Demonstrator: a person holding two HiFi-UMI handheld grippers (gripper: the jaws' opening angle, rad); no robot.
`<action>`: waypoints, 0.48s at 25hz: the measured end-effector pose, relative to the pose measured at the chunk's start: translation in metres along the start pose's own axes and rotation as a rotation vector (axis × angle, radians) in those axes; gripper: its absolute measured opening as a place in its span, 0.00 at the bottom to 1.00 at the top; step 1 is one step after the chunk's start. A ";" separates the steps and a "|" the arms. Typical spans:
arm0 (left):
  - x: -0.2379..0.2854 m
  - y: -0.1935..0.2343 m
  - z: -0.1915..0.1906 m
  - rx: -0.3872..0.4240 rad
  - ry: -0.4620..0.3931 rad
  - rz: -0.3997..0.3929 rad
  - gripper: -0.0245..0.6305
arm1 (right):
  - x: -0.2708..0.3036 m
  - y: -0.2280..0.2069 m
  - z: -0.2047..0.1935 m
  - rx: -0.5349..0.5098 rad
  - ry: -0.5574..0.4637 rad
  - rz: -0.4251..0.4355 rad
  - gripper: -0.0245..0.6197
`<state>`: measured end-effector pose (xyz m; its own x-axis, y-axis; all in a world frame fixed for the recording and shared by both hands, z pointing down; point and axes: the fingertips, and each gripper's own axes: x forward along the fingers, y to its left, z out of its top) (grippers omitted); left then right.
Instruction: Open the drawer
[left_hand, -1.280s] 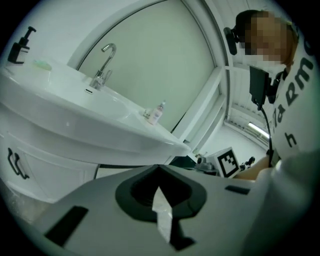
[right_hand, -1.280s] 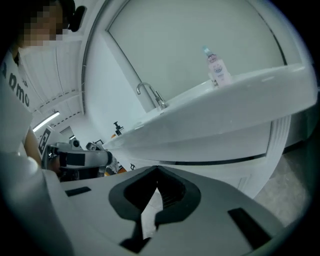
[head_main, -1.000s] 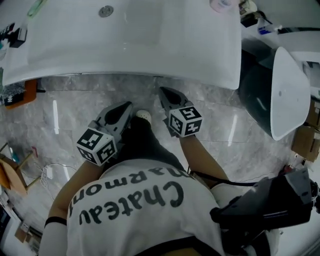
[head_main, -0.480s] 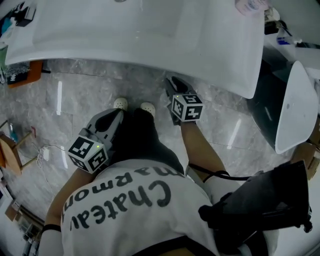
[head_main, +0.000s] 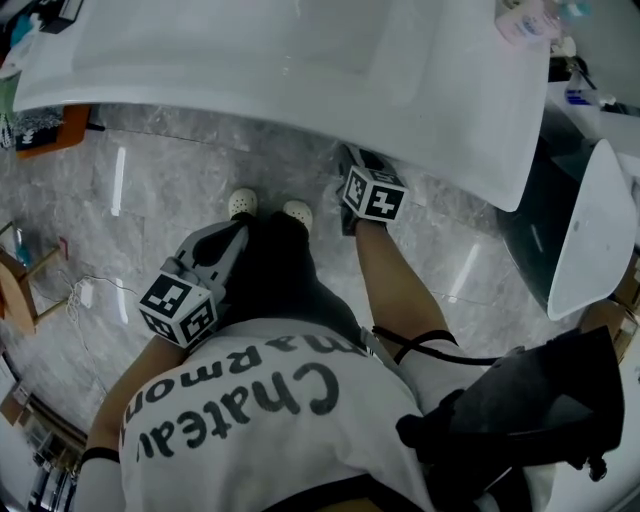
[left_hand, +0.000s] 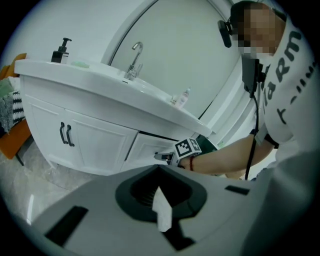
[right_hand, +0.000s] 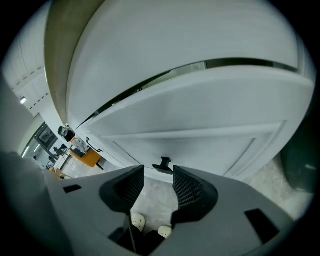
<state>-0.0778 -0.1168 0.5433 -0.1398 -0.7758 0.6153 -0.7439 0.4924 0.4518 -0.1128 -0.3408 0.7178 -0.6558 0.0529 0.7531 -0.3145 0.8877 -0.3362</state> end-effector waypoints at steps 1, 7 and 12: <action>0.000 0.002 0.000 0.000 0.000 0.003 0.05 | 0.002 0.000 0.000 0.010 0.004 -0.010 0.30; -0.005 0.009 -0.006 -0.018 0.004 0.010 0.05 | 0.014 -0.002 0.003 0.001 0.022 -0.045 0.31; -0.009 0.017 -0.005 -0.033 -0.006 0.025 0.05 | 0.016 -0.009 0.005 0.054 0.045 -0.075 0.27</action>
<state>-0.0856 -0.0993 0.5484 -0.1623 -0.7652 0.6230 -0.7183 0.5244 0.4571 -0.1236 -0.3501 0.7303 -0.5981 0.0086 0.8014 -0.3987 0.8642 -0.3068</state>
